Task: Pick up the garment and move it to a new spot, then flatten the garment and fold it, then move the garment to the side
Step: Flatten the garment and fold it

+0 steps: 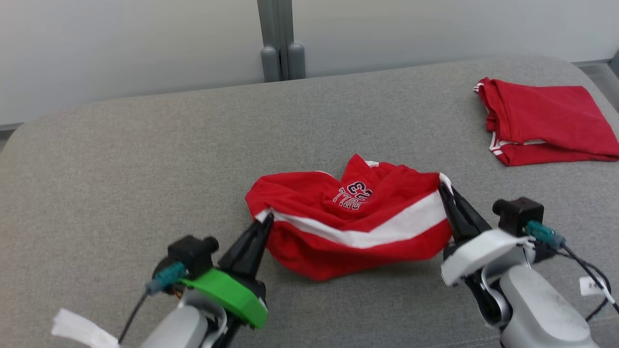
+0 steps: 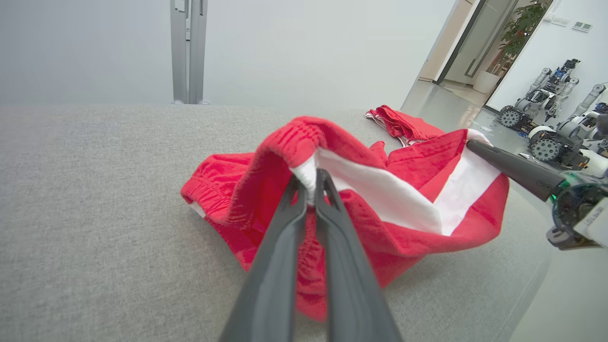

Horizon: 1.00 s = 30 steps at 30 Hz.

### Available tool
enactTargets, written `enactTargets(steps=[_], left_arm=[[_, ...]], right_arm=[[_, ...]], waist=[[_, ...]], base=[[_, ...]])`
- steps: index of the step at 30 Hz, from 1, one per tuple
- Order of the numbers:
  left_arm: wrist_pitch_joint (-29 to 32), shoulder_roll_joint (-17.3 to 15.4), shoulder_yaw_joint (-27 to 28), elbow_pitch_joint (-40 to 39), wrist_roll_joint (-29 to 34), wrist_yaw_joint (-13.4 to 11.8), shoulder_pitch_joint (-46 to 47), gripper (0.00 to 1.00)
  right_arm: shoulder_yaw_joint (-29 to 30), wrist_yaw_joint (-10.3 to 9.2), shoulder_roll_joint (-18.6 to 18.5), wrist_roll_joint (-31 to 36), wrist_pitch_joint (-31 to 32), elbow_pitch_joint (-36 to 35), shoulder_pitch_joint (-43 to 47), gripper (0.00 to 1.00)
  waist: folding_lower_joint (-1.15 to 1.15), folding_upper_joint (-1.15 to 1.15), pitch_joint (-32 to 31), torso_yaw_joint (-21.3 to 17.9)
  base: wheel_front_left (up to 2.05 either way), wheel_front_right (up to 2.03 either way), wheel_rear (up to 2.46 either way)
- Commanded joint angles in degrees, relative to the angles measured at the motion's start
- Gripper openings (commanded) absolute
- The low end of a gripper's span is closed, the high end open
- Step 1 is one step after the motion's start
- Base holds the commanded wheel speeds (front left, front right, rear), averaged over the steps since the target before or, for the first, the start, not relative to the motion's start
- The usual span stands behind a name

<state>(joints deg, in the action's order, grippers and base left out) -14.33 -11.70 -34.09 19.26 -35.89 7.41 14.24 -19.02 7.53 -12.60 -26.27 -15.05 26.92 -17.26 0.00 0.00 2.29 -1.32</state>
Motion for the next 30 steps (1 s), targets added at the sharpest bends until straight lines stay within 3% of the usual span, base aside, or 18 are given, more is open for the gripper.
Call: enactTargets(steps=[1,6,10,15,20,26,30], left_arm=[[0.77,-1.67,-0.22,-0.65,-1.01,0.17,3.86,0.0],[5.86,-5.26,-0.69,-1.31,-7.41,0.17,18.2,0.0],[10.81,-7.04,0.32,1.89,-13.59,0.17,33.0,0.0],[12.65,-5.74,4.4,10.66,-19.81,0.17,52.78,0.0],[11.5,-4.69,3.86,17.26,-20.63,0.17,68.3,0.0],[8.62,-5.53,-0.6,19.81,-21.22,0.17,76.25,0.0],[6.01,-7.41,-4.85,18.71,-22.98,0.17,73.06,0.0]], right_arm=[[-0.92,-0.1,0.13,-1.08,-0.16,-0.16,-2.98,0.0],[-1.46,-0.1,0.92,-6.36,1.42,2.32,-16.55,0.0],[1.67,-0.1,2.87,-12.57,3.95,7.32,-30.83,0.0],[6.1,-0.09,4.52,-16.27,5.21,16.04,-50.04,0.0],[7.17,-0.09,5.61,-14.64,3.53,23.39,-65.88,0.0],[4.2,-0.09,6.28,-12.11,1.66,28.49,-74.59,0.0],[2.11,-0.09,6.98,-14.01,0.74,28.78,-72.31,0.0]], waist=[[0.0,0.0,1.44,-0.74],[0.0,0.0,6.81,-1.73],[0.0,0.0,13.54,-2.37],[0.0,0.0,19.99,-3.21],[0.0,0.0,22.72,-4.06],[0.0,0.0,24.46,-4.25],[0.0,0.0,24.81,-3.99]], base=[[0.0,0.0,0.0],[0.0,0.0,0.0],[0.0,0.0,0.0],[0.0,0.0,0.0],[0.0,0.0,0.0],[0.0,0.0,0.0],[0.0,0.0,0.0]])
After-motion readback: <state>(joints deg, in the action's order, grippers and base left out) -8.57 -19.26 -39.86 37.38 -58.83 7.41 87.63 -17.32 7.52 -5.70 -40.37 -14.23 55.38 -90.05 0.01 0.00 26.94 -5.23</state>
